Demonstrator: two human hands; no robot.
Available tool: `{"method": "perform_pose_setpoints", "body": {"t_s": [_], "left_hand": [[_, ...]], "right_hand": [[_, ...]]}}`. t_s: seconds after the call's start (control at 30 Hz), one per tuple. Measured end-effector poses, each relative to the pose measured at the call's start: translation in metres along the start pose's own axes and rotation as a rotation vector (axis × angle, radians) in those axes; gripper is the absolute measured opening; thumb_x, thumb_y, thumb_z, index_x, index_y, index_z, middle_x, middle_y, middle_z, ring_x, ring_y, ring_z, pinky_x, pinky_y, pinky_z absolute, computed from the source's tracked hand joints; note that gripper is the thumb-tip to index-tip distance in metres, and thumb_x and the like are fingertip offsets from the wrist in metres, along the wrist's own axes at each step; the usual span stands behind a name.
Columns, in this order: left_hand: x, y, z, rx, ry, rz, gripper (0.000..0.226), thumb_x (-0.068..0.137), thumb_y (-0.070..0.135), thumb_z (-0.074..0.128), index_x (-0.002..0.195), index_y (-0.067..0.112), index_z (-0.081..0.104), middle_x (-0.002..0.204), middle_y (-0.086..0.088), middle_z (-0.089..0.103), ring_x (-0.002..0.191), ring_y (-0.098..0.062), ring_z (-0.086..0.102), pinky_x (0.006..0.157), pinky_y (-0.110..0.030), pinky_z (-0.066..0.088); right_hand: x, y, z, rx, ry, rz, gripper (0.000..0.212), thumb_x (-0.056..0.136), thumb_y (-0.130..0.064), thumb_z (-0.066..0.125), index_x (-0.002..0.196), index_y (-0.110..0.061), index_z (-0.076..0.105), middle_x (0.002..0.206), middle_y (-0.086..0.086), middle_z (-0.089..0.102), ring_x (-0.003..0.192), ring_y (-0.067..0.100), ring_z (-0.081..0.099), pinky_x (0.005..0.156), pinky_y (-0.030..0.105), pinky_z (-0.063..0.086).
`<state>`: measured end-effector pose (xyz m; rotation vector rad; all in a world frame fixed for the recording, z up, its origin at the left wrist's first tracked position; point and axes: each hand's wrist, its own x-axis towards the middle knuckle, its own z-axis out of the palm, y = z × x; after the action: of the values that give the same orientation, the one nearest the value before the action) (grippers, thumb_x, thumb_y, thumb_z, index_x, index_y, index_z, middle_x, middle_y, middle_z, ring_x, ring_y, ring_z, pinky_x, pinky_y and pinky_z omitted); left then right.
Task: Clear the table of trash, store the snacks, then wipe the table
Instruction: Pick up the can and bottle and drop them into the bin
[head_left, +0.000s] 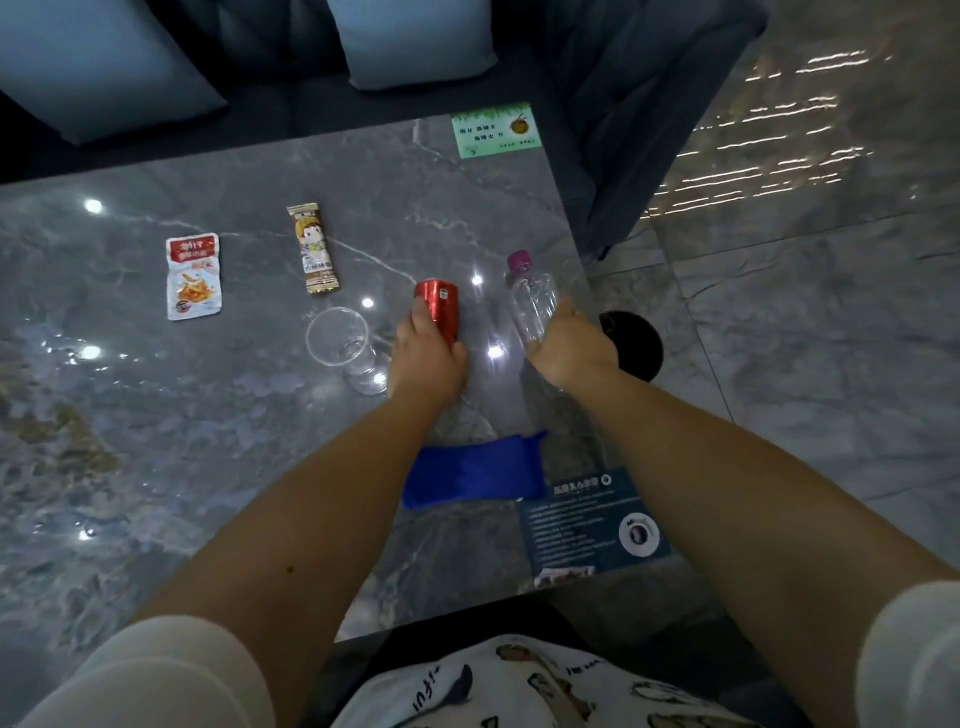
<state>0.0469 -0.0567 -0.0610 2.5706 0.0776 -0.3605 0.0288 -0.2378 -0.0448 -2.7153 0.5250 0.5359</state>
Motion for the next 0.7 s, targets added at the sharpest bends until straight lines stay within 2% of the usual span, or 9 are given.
{"method": "perform_pose_setpoints", "body": {"t_s": [0.17, 0.3, 0.43, 0.53, 0.7], "left_hand": [[0.005, 0.004, -0.007, -0.099, -0.094, -0.106, 0.092, 0.084, 0.035, 0.063, 0.152, 0.022, 0.003, 0.136, -0.022, 0.044, 0.115, -0.039, 0.052, 0.096, -0.051, 0.046], [-0.005, 0.008, -0.012, -0.281, -0.202, -0.178, 0.093, 0.085, 0.031, 0.065, 0.151, 0.031, -0.001, 0.136, -0.02, 0.048, 0.113, -0.038, 0.056, 0.091, -0.05, 0.05], [-0.02, 0.016, -0.011, -0.342, -0.217, -0.106, 0.087, 0.089, 0.034, 0.062, 0.151, 0.028, 0.001, 0.135, -0.017, 0.051, 0.112, -0.038, 0.057, 0.094, -0.05, 0.048], [-0.03, 0.032, -0.009, -0.439, -0.234, -0.044, 0.085, 0.089, 0.036, 0.061, 0.151, 0.031, 0.003, 0.132, -0.015, 0.052, 0.11, -0.035, 0.058, 0.093, -0.046, 0.047], [-0.039, 0.079, 0.005, -0.591, -0.363, 0.036, 0.085, 0.09, 0.031, 0.062, 0.15, 0.038, 0.001, 0.136, -0.015, 0.047, 0.112, -0.033, 0.054, 0.096, -0.056, 0.046]], "right_hand": [[-0.012, 0.009, 0.002, 0.083, -0.026, 0.006, 0.061, 0.091, -0.033, 0.055, 0.135, 0.001, 0.03, 0.125, 0.02, 0.054, 0.104, 0.034, 0.059, 0.078, 0.039, 0.052], [-0.031, 0.014, -0.001, 0.199, -0.016, 0.016, 0.057, 0.087, -0.034, 0.057, 0.129, -0.001, 0.037, 0.115, 0.016, 0.058, 0.096, 0.031, 0.06, 0.077, 0.04, 0.053], [-0.049, 0.027, -0.011, 0.369, 0.032, 0.016, 0.053, 0.084, -0.036, 0.059, 0.123, -0.002, 0.046, 0.112, 0.017, 0.059, 0.093, 0.031, 0.061, 0.078, 0.042, 0.055], [-0.063, 0.043, -0.019, 0.536, 0.103, 0.011, 0.047, 0.082, -0.035, 0.061, 0.116, -0.004, 0.051, 0.102, 0.013, 0.062, 0.084, 0.026, 0.062, 0.068, 0.032, 0.051], [-0.067, 0.088, -0.036, 0.679, 0.181, 0.072, 0.035, 0.085, -0.024, 0.06, 0.115, -0.01, 0.049, 0.099, 0.009, 0.063, 0.084, 0.021, 0.062, 0.067, 0.029, 0.049]]}}
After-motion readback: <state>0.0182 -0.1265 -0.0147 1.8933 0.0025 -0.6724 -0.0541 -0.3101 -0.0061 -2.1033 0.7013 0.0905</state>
